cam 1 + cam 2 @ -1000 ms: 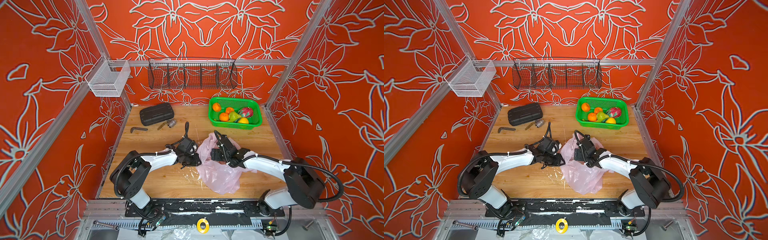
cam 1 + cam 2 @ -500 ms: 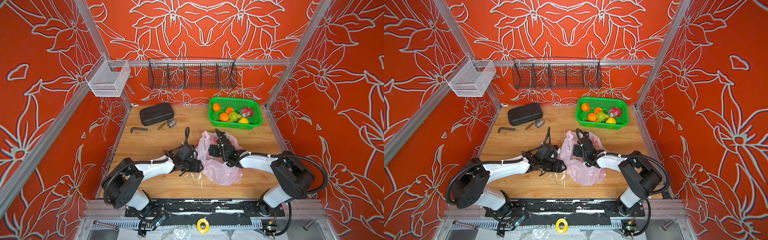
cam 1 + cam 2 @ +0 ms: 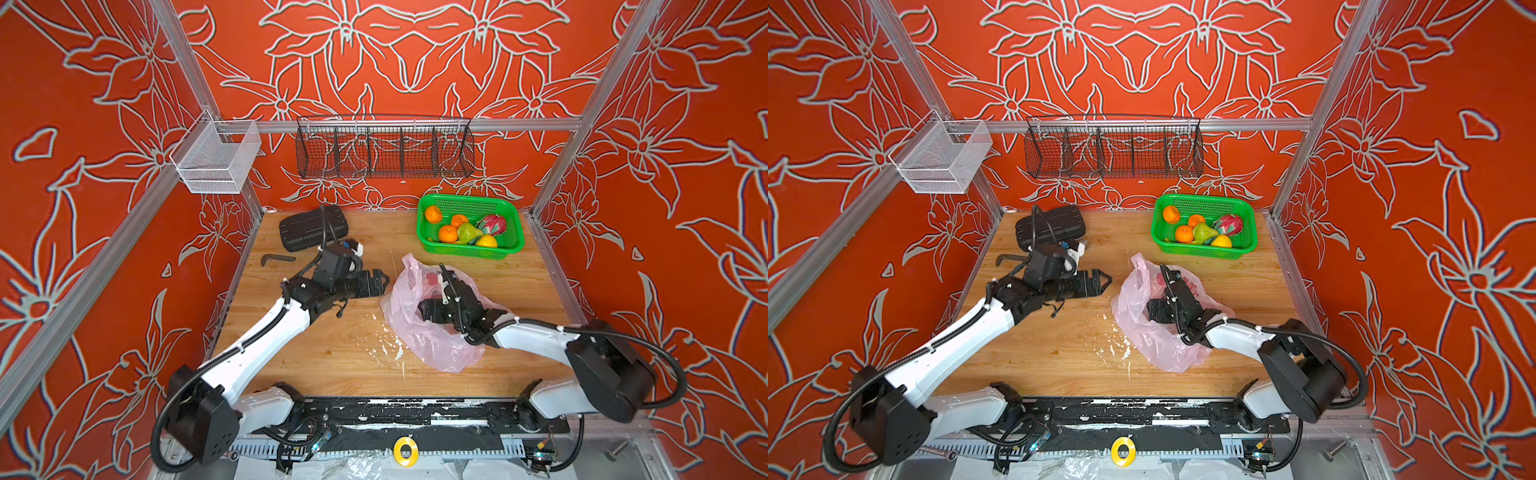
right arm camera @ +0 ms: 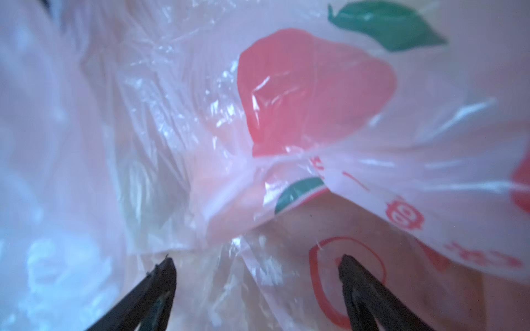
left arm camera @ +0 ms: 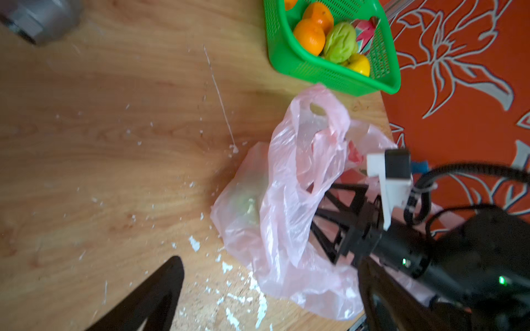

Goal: Untie the knot of the plastic bag and take out the fruit
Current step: Rotate the plastic bag at the center of the table, then pick up the fruit from the plastic bag.

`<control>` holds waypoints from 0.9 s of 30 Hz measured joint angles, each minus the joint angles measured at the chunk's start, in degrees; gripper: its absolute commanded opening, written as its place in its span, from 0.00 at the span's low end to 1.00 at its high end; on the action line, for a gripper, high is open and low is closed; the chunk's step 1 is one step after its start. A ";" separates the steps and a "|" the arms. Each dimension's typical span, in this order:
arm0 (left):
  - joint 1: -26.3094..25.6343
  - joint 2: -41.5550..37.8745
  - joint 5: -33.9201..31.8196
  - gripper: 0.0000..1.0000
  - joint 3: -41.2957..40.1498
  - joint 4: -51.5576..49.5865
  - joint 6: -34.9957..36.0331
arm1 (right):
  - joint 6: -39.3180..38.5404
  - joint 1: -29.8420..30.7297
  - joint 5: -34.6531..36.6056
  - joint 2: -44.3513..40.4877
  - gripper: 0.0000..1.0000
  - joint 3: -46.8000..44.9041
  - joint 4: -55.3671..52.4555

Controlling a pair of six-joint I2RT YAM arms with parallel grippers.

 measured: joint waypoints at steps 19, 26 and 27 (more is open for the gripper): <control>-1.22 40.28 16.70 0.79 26.10 -4.50 9.25 | -4.31 0.04 -6.38 1.86 0.77 -2.14 -5.20; -1.97 40.87 19.28 0.25 16.15 -2.01 9.01 | -3.58 0.02 -2.08 -0.09 0.80 -2.54 -7.41; -2.25 40.85 19.39 0.22 15.06 -1.09 8.63 | -3.61 0.02 -1.29 -0.68 0.81 -2.75 -7.63</control>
